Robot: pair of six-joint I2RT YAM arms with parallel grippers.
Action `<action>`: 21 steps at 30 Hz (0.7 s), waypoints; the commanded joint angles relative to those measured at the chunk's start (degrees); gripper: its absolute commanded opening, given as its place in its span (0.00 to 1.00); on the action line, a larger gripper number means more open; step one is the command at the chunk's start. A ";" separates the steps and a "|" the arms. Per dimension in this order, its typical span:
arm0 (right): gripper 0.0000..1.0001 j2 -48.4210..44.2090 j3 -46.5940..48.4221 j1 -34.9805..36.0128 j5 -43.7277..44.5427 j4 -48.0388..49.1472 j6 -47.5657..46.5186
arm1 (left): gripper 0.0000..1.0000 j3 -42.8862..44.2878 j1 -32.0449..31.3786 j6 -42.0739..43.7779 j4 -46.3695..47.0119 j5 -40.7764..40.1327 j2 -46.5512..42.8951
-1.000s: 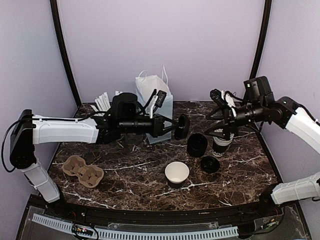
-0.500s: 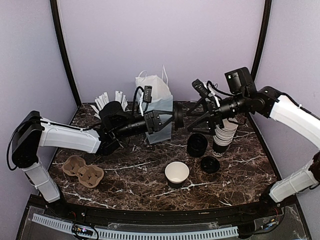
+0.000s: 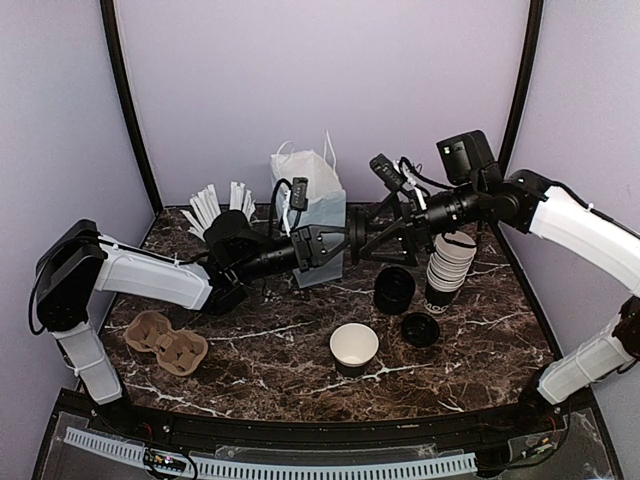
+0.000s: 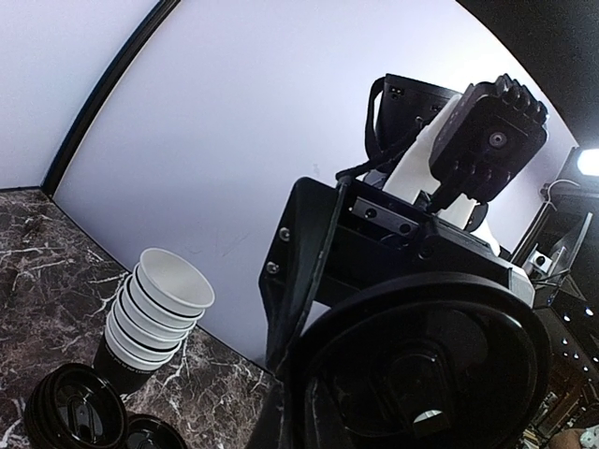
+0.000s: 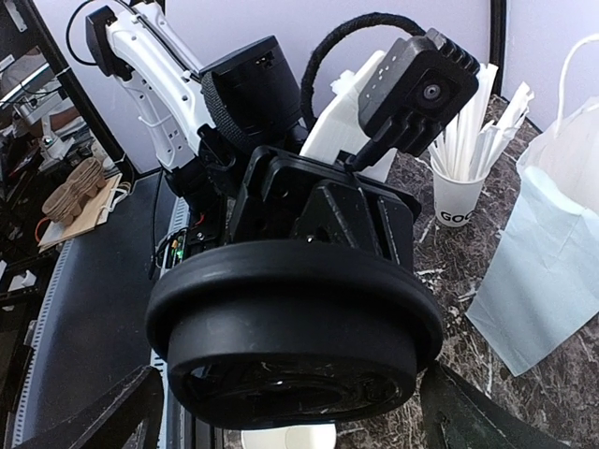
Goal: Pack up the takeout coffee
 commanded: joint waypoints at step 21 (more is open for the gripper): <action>0.72 -0.96 1.01 1.54 7.73 2.11 2.09 | 0.19 -1.32 0.07 0.66 -0.44 -2.22 -0.30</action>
